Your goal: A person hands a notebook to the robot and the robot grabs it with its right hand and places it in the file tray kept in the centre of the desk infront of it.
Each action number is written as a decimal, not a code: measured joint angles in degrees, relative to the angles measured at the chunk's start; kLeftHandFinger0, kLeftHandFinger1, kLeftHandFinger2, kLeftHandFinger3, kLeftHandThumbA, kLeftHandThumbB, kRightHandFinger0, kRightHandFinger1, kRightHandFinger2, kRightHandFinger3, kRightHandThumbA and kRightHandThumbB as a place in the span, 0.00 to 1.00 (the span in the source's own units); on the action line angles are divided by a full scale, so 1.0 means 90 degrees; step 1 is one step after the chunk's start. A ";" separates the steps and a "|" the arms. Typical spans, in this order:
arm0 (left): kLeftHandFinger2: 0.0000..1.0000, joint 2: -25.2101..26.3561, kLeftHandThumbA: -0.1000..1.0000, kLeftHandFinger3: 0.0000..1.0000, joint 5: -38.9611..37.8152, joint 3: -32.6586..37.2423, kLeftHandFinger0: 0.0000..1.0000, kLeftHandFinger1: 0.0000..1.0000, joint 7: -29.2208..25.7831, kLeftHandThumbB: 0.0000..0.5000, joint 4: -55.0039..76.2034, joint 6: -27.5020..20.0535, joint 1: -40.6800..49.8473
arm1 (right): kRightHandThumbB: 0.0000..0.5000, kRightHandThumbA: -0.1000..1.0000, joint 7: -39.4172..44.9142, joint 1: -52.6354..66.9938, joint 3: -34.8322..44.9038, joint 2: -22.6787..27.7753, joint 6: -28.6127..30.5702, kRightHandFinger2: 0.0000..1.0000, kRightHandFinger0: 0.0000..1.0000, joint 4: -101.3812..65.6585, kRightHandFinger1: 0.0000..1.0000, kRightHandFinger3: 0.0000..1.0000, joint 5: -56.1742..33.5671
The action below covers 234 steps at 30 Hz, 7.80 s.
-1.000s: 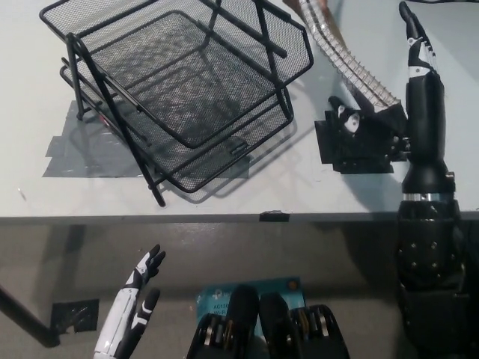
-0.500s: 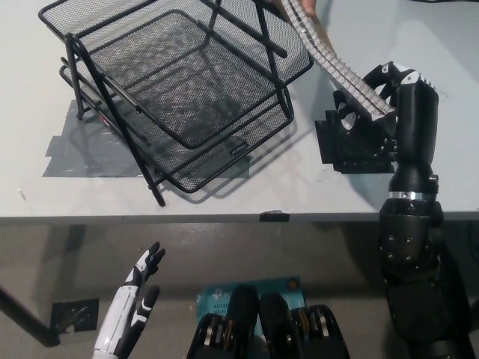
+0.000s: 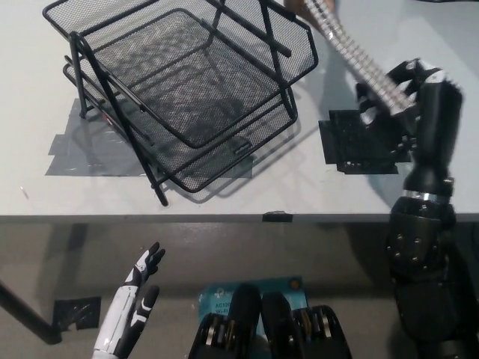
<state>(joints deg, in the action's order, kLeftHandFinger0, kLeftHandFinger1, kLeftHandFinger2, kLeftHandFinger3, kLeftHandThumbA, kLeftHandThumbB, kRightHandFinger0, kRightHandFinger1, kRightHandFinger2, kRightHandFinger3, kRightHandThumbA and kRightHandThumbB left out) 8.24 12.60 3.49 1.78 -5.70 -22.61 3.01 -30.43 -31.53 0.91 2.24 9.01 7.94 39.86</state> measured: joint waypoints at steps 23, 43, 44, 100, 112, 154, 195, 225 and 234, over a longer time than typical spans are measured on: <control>1.00 0.0018 1.00 1.00 -0.0005 0.0003 1.00 1.00 0.0014 0.56 -0.0001 0.0011 -0.0022 | 0.00 0.72 -0.0035 -0.0669 -0.0407 0.0562 -0.0247 0.00 0.00 -0.2061 0.00 0.16 0.1194; 1.00 0.0045 1.00 1.00 -0.0014 0.0060 1.00 1.00 0.0024 0.57 0.0000 0.0023 -0.0029 | 0.00 0.78 -0.0087 -0.1153 -0.2222 0.1471 0.0541 0.00 0.00 -0.0160 0.00 0.00 0.2648; 1.00 0.0050 1.00 1.00 -0.0018 0.0063 1.00 1.00 0.0024 0.58 0.0000 0.0023 -0.0030 | 0.00 0.78 -0.0107 -0.1182 -0.2298 0.1488 0.0563 0.00 0.00 -0.0055 0.00 0.00 0.2721; 1.00 0.0179 1.00 1.00 -0.0042 0.0247 1.00 1.00 0.0184 0.57 0.0133 0.0180 -0.0096 | 0.00 0.72 -0.2199 -0.3345 -0.2982 0.0614 0.0678 0.15 0.00 0.4416 0.00 0.05 0.3257; 1.00 0.0180 1.00 1.00 -0.0017 0.0244 1.00 1.00 0.0184 0.57 0.0139 0.0195 -0.0121 | 0.00 0.78 -0.2993 -0.3298 -0.3090 0.0320 0.0542 0.20 0.00 0.5421 0.00 0.22 0.3125; 1.00 0.0183 1.00 1.00 0.0035 0.0263 1.00 1.00 0.0190 0.53 0.0233 0.0329 -0.0264 | 0.00 0.51 -0.3547 -0.4183 -0.3693 -0.0474 0.0436 0.08 0.00 0.7089 0.00 0.22 0.2546; 1.00 0.0183 1.00 1.00 0.0138 0.0268 1.00 1.00 0.0190 0.56 0.0042 0.0421 -0.0283 | 0.86 1.00 0.0377 -0.2955 -0.4012 0.1595 -0.0473 1.00 1.00 0.3545 1.00 0.92 0.0043; 1.00 0.0183 1.00 1.00 0.0140 0.0267 1.00 1.00 0.0190 0.54 -0.0122 0.0554 -0.0298 | 0.89 1.00 0.3226 -0.2608 -0.3955 0.2818 -0.1510 1.00 1.00 0.1966 1.00 0.80 -0.3720; 1.00 0.0183 1.00 1.00 0.0139 0.0267 1.00 1.00 0.0190 0.53 -0.0129 0.0609 -0.0301 | 1.00 1.00 0.3885 -0.2186 -0.3705 0.3402 -0.1782 1.00 1.00 0.1307 1.00 0.78 -0.4839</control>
<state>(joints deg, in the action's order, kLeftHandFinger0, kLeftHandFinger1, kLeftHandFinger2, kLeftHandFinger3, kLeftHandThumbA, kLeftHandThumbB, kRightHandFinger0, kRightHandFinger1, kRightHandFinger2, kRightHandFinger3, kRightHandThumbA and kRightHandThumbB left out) 9.89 13.86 5.89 3.49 -6.86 -17.13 0.30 4.53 -51.20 -32.43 32.86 -7.03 19.71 -3.68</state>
